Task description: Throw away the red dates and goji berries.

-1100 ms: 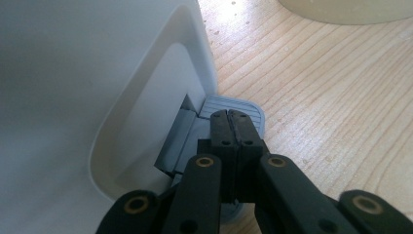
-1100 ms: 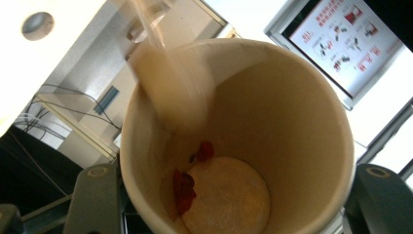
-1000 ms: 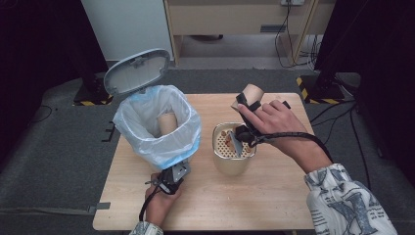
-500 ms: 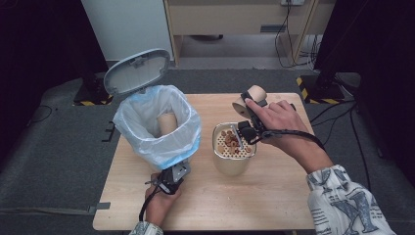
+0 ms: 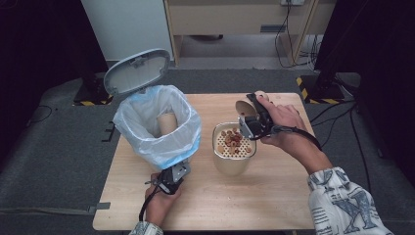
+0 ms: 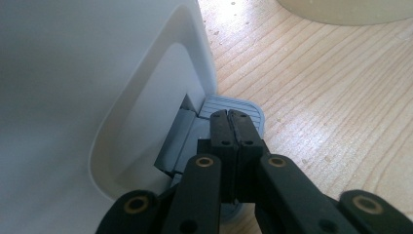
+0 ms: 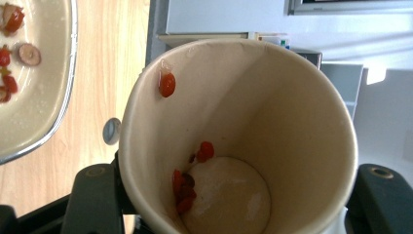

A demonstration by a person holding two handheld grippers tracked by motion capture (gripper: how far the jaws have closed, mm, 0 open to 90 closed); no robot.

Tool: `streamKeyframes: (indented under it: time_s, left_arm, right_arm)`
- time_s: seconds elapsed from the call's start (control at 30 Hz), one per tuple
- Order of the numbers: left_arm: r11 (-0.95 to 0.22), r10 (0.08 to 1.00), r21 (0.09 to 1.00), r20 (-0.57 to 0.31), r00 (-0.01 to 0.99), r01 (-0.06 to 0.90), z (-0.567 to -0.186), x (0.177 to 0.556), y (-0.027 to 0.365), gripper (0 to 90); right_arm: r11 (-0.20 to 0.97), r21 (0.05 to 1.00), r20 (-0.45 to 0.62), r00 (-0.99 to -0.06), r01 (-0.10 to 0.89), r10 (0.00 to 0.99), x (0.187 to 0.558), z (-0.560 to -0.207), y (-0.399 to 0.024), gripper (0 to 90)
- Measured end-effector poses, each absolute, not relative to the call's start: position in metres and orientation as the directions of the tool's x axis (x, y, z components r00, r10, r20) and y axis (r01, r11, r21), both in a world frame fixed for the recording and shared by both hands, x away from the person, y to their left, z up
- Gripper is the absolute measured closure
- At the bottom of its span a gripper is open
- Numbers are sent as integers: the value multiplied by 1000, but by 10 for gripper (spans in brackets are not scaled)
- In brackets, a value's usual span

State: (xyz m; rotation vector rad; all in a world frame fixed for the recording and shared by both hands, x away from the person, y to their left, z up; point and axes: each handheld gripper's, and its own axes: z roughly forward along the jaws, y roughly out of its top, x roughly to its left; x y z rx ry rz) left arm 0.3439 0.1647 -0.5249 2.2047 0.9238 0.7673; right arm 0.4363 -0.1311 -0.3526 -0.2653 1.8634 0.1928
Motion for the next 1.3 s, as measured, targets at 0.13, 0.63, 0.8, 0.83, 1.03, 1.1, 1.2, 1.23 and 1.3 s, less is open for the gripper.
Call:
streamKeyframes:
  time_s: [0.13, 0.63, 0.8, 0.83, 1.03, 1.1, 1.2, 1.23, 1.3]
  left_arm:
    - [-564, 764, 720, 270, 586, 404, -525, 344, 165, 887]
    - [-542, 782, 730, 255, 568, 417, -526, 342, 163, 887]
    - [-544, 781, 728, 257, 569, 418, -525, 342, 164, 887]
    - [-545, 781, 727, 258, 569, 418, -525, 342, 163, 887]
    - [-544, 781, 728, 257, 570, 418, -525, 342, 164, 887]
    - [-544, 781, 728, 257, 570, 417, -525, 342, 164, 887]
    - [-544, 781, 728, 257, 570, 417, -525, 342, 164, 887]
    - [-544, 781, 728, 257, 570, 418, -525, 342, 164, 887]
    - [-544, 781, 728, 257, 569, 418, -525, 342, 164, 887]
  right_arm:
    - [959, 92, -942, -336, -268, -3, 440, -352, -136, 345]
    - [928, 312, -878, -433, -201, 202, 443, -353, -160, 345]
    - [907, 384, -847, -455, -170, 273, 444, -350, -171, 345]
    - [904, 393, -843, -460, -168, 280, 444, -350, -174, 345]
    - [897, 418, -829, -465, -144, 311, 445, -351, -185, 344]
    - [897, 420, -826, -467, -137, 316, 445, -351, -187, 343]
    - [893, 428, -823, -469, -137, 322, 445, -351, -190, 343]
    - [895, 426, -823, -466, -131, 324, 444, -351, -191, 343]
    - [895, 425, -825, -465, -133, 322, 444, -351, -192, 343]
